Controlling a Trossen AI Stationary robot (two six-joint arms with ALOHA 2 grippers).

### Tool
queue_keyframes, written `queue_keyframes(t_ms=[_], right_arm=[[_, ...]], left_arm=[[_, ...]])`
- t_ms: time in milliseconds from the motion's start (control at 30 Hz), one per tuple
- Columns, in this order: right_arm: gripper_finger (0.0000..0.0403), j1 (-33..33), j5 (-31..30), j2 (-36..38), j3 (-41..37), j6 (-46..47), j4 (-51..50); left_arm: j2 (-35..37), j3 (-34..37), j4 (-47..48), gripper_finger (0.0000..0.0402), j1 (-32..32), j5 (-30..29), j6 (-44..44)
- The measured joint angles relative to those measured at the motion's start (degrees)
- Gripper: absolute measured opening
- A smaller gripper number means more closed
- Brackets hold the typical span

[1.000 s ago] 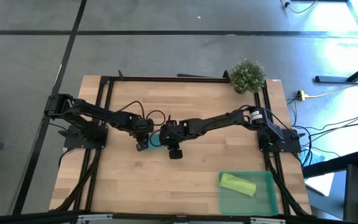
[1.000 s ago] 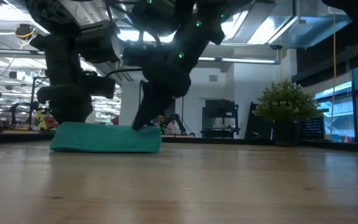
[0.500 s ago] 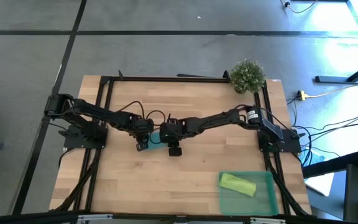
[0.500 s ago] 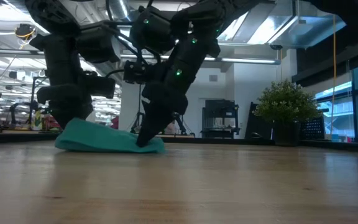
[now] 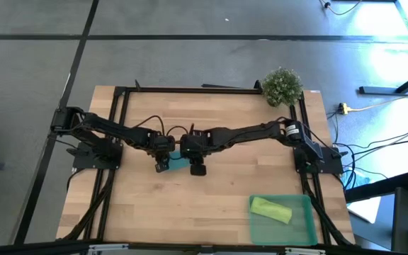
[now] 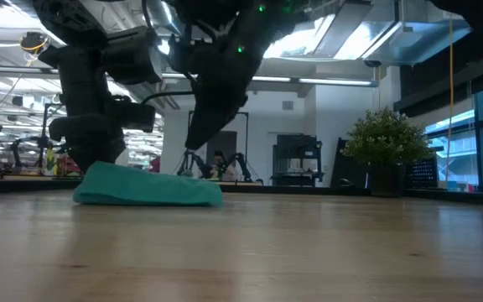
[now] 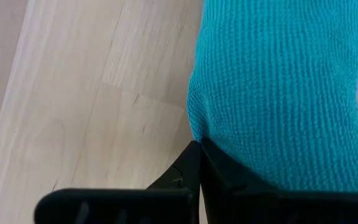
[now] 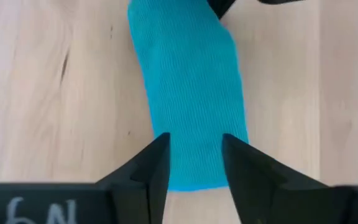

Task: Roll microfiber towels into tight, uniform cylinder then place into a basket
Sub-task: Put the blue rolled microfiber cloth into the green bin

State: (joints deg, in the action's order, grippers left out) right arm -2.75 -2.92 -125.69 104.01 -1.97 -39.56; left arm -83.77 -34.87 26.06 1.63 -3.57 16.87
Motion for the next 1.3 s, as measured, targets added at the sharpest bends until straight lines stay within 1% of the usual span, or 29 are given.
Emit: queue_keyframes(t_ms=[67, 133, 400, 600, 900, 1133, 1233, 1300], right_arm=[[0.0146, -0.23, 0.00, -0.04, 2.06, 1.11, -2.83], [0.0146, -0.69, -0.05, 0.02, 2.96, 1.43, -2.95], [0.0145, -2.30, -0.19, -0.04, 2.86, 0.30, -5.58], [0.0145, -2.91, -5.46, -0.04, 2.82, 0.40, -8.23], [0.0146, -4.06, -6.53, -0.04, 2.82, 1.67, -9.32], [0.0145, -4.10, -6.07, -0.04, 2.82, 3.19, -9.13], [0.0146, -4.06, -2.78, -0.04, 2.82, 3.05, -9.60], [0.0146, -4.06, -2.07, -0.04, 2.82, 1.13, -8.84]], left_arm=[[0.00, 0.00, -0.04, 0.0000, 0.00, -0.15, 0.01], [0.00, 0.02, -0.15, 0.0000, 0.00, -0.21, 0.01], [0.00, 0.02, -1.03, 0.0000, 0.00, -0.33, 0.03], [0.00, 0.00, -1.18, 0.0000, 0.02, -0.37, 0.03], [0.00, 0.00, -1.69, 0.0000, 0.02, -0.44, 0.05], [0.00, 0.00, -1.70, 0.0000, 0.04, -0.44, 0.04], [0.00, 0.00, -1.73, 0.0000, 0.04, -0.44, 0.03], [0.00, 0.00, -1.73, 0.0000, 0.04, -0.44, 0.03]])
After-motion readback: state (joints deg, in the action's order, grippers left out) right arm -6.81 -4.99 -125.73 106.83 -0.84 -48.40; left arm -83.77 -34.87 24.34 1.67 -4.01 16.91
